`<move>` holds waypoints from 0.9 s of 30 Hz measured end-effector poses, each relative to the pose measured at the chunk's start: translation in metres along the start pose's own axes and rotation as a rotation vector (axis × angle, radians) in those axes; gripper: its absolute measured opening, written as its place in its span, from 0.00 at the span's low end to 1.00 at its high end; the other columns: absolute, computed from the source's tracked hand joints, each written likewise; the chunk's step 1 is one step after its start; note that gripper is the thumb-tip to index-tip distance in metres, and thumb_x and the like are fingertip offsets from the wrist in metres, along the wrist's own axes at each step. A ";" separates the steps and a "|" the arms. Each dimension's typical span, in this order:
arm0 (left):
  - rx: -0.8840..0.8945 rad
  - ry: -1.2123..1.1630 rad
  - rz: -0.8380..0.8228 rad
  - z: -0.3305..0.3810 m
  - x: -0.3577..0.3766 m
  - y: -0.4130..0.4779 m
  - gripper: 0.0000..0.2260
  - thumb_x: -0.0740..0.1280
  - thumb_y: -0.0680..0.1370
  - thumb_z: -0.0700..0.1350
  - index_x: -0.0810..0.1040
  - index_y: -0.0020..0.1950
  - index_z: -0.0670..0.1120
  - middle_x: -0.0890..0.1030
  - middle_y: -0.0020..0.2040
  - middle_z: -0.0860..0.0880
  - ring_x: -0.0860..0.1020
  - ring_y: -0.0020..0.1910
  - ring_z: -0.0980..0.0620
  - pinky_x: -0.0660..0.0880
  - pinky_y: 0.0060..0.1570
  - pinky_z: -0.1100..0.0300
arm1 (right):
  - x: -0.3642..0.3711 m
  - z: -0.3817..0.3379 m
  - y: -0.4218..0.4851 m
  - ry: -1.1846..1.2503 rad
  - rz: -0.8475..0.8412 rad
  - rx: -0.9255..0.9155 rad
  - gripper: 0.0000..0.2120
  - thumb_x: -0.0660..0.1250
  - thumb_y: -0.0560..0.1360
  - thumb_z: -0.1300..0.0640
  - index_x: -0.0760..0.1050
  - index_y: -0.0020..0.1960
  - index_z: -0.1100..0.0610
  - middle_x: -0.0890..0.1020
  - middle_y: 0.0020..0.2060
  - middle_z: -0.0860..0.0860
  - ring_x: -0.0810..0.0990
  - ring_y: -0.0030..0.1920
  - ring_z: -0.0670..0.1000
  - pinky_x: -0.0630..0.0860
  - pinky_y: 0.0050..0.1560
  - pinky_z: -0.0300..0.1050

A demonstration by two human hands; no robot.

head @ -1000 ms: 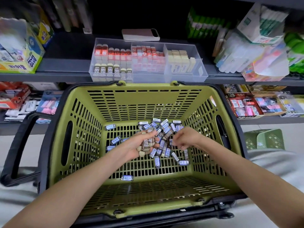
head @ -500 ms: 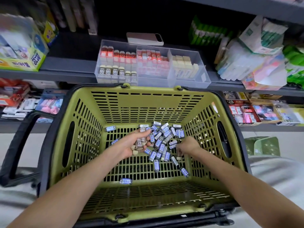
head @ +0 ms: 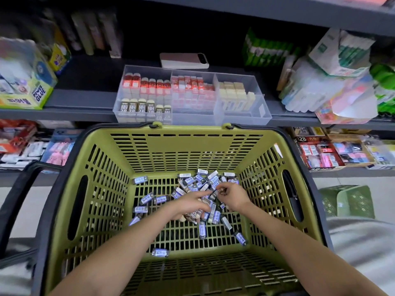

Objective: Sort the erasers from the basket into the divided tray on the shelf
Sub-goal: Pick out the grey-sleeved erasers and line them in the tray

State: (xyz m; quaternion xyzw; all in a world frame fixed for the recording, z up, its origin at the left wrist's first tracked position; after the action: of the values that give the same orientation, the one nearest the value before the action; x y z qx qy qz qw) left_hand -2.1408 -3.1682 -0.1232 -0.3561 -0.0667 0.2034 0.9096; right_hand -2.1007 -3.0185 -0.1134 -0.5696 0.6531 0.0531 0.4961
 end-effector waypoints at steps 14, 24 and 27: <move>-0.083 -0.100 0.146 -0.031 -0.035 -0.038 0.12 0.69 0.75 0.45 0.76 0.58 0.54 0.80 0.29 0.53 0.81 0.34 0.59 0.58 0.66 0.52 | 0.004 -0.018 0.007 -0.594 0.030 -0.275 0.13 0.66 0.74 0.45 0.77 0.58 0.47 0.80 0.53 0.47 0.80 0.49 0.49 0.76 0.43 0.41; 0.251 -0.520 0.287 0.040 -0.046 -0.082 0.19 0.75 0.66 0.46 0.78 0.55 0.47 0.85 0.45 0.46 0.84 0.38 0.48 0.79 0.41 0.55 | -0.043 -0.124 -0.048 0.943 -0.183 -0.144 0.05 0.73 0.70 0.58 0.79 0.42 0.59 0.80 0.30 0.51 0.75 0.25 0.48 0.73 0.27 0.38; 0.411 -0.641 0.325 0.064 -0.056 -0.103 0.17 0.75 0.65 0.42 0.78 0.52 0.43 0.84 0.39 0.43 0.82 0.34 0.47 0.78 0.33 0.58 | -0.059 -0.154 -0.060 0.964 -0.159 -0.241 0.06 0.72 0.70 0.59 0.78 0.45 0.60 0.79 0.31 0.53 0.75 0.25 0.48 0.74 0.28 0.39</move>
State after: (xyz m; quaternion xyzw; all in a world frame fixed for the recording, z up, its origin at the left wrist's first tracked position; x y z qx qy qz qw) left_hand -2.1755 -3.2203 -0.0054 -0.0917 -0.2476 0.4539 0.8510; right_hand -2.1516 -3.0964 0.0360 -0.6307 0.7517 -0.1790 0.0711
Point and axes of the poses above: each hand's wrist, its own y-axis towards the middle knuckle, its own x-axis out of the palm, z = x × y, the point moved 5 cm from there along y, towards the middle knuckle
